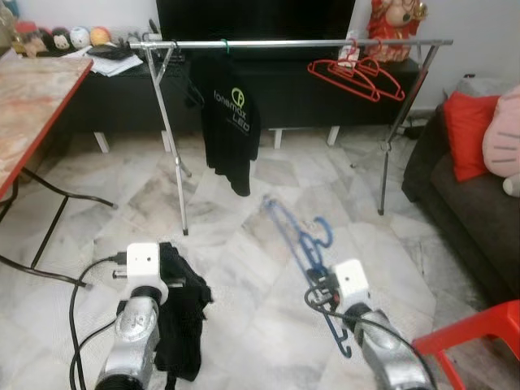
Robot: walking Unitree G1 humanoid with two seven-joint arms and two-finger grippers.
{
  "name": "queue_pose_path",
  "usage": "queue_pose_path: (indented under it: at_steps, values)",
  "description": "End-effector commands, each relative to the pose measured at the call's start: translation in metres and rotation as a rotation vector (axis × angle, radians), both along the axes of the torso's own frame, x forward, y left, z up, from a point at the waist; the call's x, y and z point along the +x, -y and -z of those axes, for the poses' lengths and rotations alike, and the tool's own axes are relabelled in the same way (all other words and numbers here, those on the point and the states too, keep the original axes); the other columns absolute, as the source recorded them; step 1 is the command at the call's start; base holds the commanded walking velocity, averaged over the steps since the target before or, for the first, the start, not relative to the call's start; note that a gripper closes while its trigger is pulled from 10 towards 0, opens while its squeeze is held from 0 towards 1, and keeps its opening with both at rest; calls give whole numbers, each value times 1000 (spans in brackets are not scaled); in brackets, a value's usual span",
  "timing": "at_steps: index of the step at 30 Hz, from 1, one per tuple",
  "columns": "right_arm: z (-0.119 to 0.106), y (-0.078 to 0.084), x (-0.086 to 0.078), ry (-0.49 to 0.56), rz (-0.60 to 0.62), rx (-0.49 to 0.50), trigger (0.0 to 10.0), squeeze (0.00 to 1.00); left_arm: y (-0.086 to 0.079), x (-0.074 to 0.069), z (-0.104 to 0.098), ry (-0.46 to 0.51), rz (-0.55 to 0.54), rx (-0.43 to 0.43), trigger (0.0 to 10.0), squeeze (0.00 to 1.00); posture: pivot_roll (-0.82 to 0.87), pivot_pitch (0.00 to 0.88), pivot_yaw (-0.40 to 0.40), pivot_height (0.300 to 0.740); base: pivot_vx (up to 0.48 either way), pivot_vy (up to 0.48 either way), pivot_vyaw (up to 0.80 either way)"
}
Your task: Hang hanger
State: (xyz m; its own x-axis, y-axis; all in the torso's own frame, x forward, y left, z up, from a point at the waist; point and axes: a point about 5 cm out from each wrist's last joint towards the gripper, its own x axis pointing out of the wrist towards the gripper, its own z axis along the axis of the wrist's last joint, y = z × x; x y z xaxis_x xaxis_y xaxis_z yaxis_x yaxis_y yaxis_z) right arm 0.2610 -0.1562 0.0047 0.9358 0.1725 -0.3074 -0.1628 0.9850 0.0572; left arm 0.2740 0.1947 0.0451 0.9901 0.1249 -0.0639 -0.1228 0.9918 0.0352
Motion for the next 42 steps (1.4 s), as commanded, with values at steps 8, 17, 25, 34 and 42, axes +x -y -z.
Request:
queue_pose_path:
  at_steps: [8, 17, 25, 34, 42]
  values:
    - [2, -3, -6, 66, 124, -1, 10000, 0, -2, -2, -13, 51, 7, 9, 10000, 0, -53, 0, -55, 740, 0, 0, 0]
    - [10, 3, -10, 30, 174, -23, 10000, 0, 2, -3, -17, 62, 20, -28, 10000, 0, -47, 0, -56, 740, 0, 0, 0]
    - [40, 21, -24, -165, 207, -82, 10000, 0, 0, 1, -20, 56, 25, -18, 10000, 0, -68, 0, -34, 740, 0, 191, 0]
    - [64, 67, -56, -390, 381, -166, 10000, 0, 1, 3, -21, 51, 28, -15, 10000, 0, -55, 0, -33, 740, 0, 344, 0]
    - [89, 85, -105, -618, 469, -161, 10000, 0, -2, 3, -23, 36, 31, -7, 10000, 0, -46, 0, -26, 740, 0, 353, 0]
